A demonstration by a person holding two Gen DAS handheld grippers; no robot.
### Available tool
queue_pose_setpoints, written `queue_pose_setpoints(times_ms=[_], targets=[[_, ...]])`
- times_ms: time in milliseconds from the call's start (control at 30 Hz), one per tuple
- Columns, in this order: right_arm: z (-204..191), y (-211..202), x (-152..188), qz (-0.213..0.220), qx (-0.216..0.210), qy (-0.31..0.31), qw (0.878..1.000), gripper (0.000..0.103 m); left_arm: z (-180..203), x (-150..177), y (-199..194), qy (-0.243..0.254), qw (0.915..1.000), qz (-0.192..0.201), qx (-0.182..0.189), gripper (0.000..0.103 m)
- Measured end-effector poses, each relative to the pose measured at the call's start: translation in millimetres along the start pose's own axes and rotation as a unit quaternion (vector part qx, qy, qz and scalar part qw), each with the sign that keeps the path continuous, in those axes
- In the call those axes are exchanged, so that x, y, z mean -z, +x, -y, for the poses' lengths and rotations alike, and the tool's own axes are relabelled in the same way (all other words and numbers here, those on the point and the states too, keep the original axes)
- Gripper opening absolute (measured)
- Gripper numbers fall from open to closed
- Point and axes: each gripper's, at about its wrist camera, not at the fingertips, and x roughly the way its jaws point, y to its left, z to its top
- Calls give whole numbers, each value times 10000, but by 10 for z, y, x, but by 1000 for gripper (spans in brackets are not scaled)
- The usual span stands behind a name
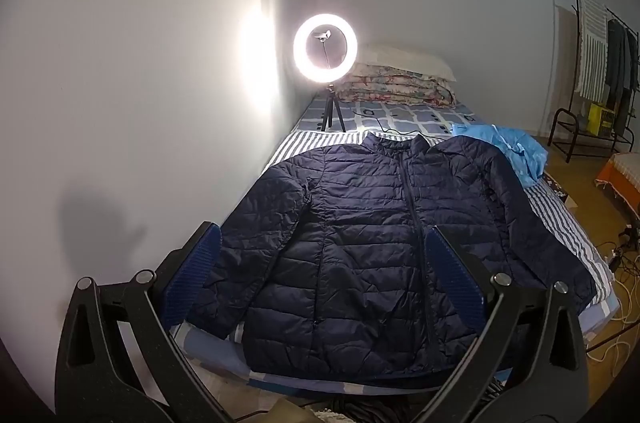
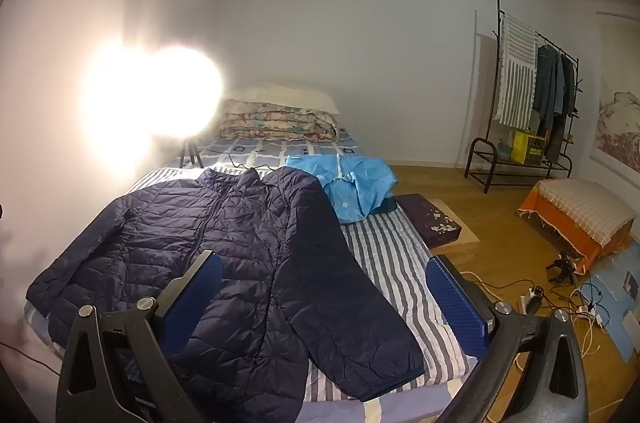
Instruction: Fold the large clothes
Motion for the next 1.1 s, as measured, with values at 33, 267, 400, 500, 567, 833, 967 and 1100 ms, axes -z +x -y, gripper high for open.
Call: queue_pose_setpoints(times_ms=[33,267,400,500,567,833,967,1100], targets=[[-3,3,3,0,-5,1,10000,103,-6,-1,1,-1,10000,-1,-2,103],[5,-32,-7,-34,19,-5,10000,103,-16,-21,17,-3,10000,-7,-20,103],[11,-34,-8,-33,14,-6,10000,103,-10,-42,44,-10,10000,-1,-29,103],[-8,-22,-9,-31,29,-19,10000,103,-21,-61,52,-10,10000,12,-44,103],[-10,-23,-11,-31,31,-23,10000,103,-31,-69,59,-8,10000,16,-45,103],[-6,-14,-18,-32,43,-35,10000,103,-36,-76,54,5,10000,30,-58,103],[-8,-12,-29,-32,49,-45,10000,103,-36,-87,56,11,10000,34,-63,103],[-7,-15,-24,-32,52,-47,10000,103,-34,-81,53,17,10000,39,-67,103]])
